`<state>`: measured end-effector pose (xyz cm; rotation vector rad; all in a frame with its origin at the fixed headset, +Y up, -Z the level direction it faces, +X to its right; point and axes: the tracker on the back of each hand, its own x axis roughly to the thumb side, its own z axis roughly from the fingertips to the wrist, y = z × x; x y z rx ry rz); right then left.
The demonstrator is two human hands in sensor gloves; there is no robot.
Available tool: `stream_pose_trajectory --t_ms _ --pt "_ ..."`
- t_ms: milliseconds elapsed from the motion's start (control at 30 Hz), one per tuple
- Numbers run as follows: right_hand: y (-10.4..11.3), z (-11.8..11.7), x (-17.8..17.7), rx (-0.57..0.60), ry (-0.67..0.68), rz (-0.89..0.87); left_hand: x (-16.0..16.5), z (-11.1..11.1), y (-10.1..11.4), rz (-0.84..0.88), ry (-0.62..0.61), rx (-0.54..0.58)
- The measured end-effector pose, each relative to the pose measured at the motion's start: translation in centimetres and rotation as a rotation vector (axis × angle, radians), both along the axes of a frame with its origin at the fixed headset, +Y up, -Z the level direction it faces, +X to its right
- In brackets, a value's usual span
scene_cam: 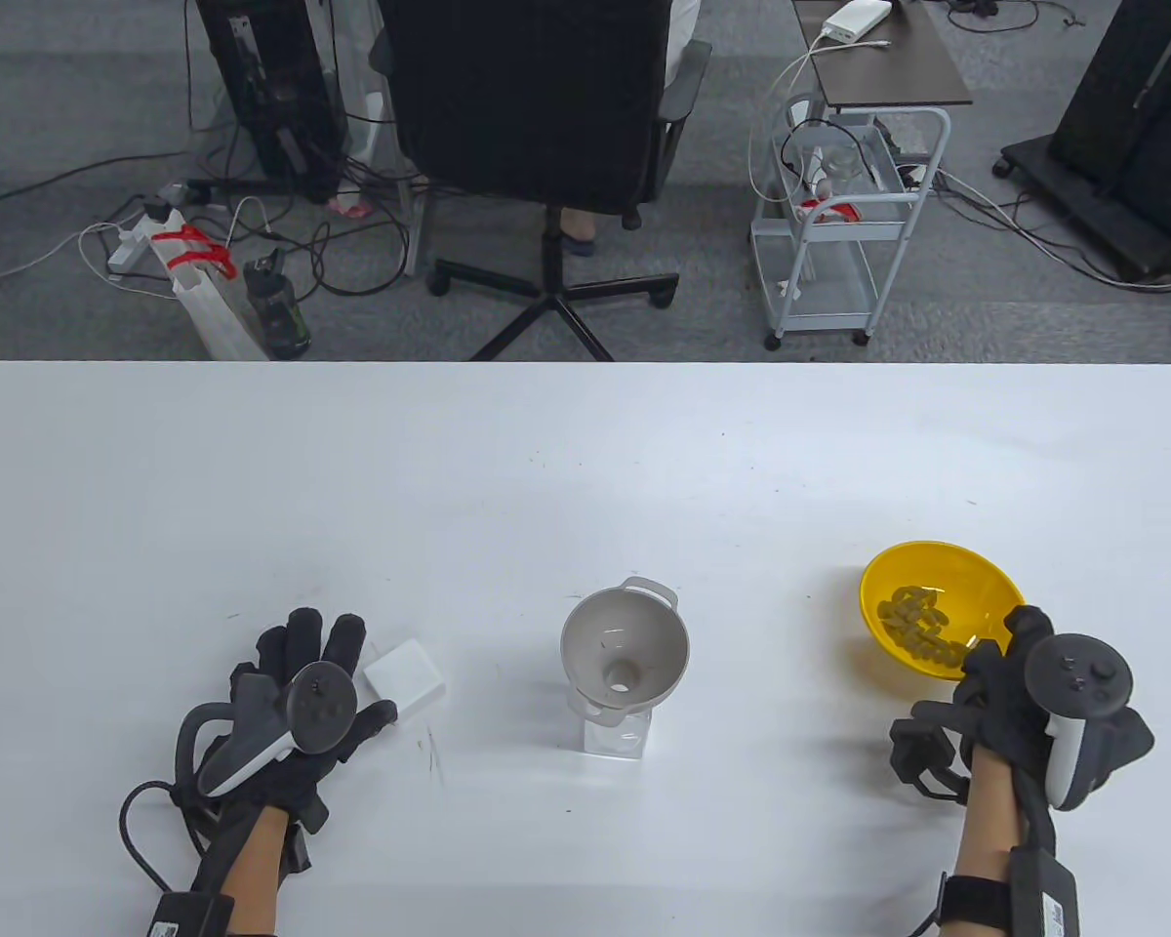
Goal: Transfer raisins through funnel into coffee jar
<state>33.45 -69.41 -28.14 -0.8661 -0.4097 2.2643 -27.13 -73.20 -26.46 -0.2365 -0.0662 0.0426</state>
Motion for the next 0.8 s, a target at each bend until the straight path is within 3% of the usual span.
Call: stream_pose_trajectory --t_ms 267,567,800 --pt "5.1 -0.6 -4.5 0.094 0.177 0.094 0.0 0.0 0.0 0.000 0.000 0.000" --pt "11.2 0.0 -12.0 0.183 0.412 0.244 0.0 0.0 0.0 0.004 0.002 -0.001" --pt "13.6 0.9 -16.6 0.239 0.501 0.394 0.0 0.0 0.0 0.006 -0.001 0.000"
